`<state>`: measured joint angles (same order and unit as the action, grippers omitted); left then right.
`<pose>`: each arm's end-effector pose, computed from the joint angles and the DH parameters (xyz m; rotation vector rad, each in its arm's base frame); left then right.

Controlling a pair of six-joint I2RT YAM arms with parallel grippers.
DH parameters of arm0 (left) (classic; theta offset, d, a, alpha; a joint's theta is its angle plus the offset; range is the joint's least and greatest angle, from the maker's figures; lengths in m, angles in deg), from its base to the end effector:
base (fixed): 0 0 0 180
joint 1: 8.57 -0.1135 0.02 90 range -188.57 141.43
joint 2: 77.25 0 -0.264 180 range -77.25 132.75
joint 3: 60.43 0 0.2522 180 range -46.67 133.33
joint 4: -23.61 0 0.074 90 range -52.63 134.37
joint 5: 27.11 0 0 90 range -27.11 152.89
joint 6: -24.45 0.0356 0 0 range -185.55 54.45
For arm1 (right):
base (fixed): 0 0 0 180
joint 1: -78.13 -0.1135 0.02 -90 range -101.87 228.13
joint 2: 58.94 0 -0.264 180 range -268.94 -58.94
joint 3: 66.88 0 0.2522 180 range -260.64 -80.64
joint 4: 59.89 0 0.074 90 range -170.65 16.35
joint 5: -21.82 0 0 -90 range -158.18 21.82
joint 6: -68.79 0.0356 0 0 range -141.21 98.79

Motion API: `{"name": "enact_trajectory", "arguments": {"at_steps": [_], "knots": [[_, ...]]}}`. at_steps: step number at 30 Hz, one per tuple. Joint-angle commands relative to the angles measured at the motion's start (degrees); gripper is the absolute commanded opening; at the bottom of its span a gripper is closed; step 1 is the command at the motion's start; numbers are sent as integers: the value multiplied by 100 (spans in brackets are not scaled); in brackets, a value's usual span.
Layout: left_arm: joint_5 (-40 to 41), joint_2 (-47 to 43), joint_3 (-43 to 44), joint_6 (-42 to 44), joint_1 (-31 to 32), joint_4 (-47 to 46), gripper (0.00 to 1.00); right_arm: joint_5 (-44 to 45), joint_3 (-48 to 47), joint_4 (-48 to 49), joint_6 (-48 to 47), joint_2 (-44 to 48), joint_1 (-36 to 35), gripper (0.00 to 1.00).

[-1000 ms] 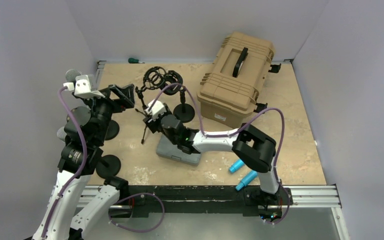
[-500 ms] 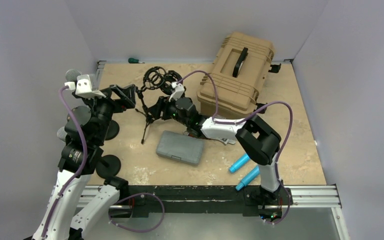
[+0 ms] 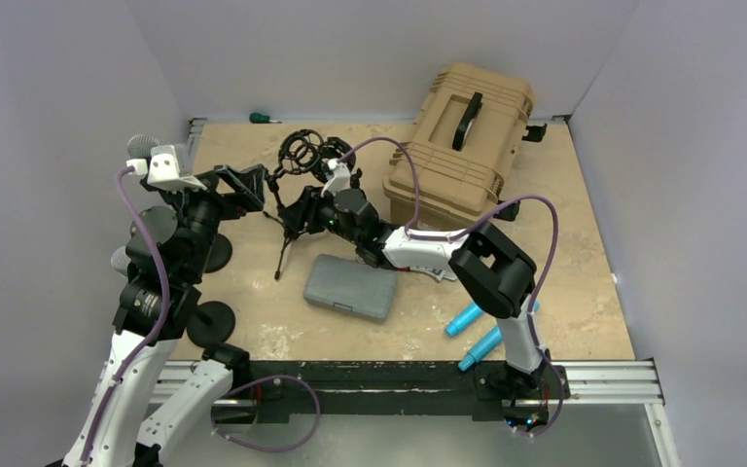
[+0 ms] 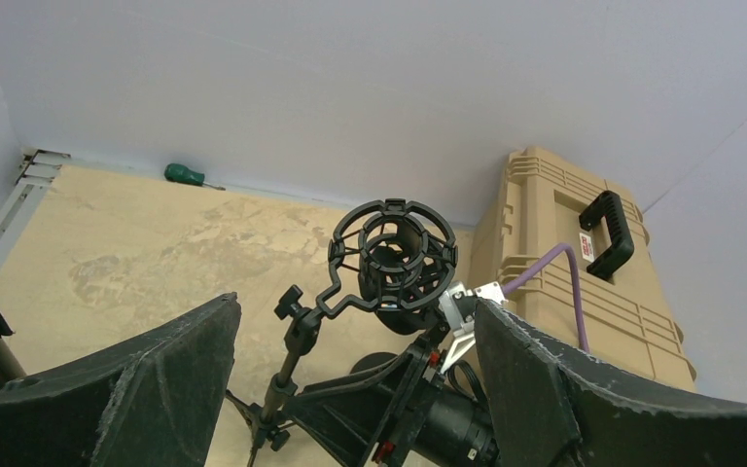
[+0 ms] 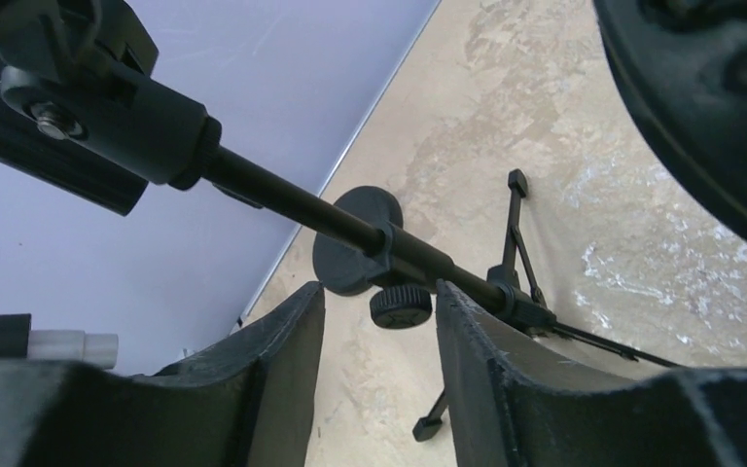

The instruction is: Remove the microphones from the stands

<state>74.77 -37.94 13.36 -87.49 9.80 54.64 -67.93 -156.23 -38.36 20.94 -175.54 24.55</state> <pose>0.1278 -0.0347 0.4301 -0.2147 1.5103 -0.4068 0.2800 0.3793 0.2232 -0.1789 1.8236 1.2268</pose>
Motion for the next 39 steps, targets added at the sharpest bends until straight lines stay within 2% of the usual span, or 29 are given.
{"name": "enact_trajectory", "arguments": {"at_steps": [1,12,14,18,23,28,30,35,39], "knots": [[-80,-4,88,-21,-62,-172,87,-43,-328,258,83,-114,-5,42],[-98,-11,97,-30,-62,-172,87,505,-512,-43,-346,-150,-190,29],[-98,-6,97,-35,-62,-172,87,620,-509,-89,-436,-145,-226,21],[-98,-3,90,-30,-62,-172,87,1154,-683,-455,-833,-166,-368,0],[-98,-3,89,-30,-62,-165,87,2305,-858,-694,-2072,-267,-780,0],[-90,7,88,-35,-62,-164,87,3352,-1171,-509,-4184,-531,-1164,0],[-81,20,92,-30,-62,-163,87,3428,-1199,-338,-5094,-575,-1239,0],[-72,37,88,-28,-62,-159,87,3204,-1107,-179,-5807,-621,-1227,0],[-77,72,83,-30,-62,-164,87,3449,-1116,-156,-6153,-808,-1277,0]]}}
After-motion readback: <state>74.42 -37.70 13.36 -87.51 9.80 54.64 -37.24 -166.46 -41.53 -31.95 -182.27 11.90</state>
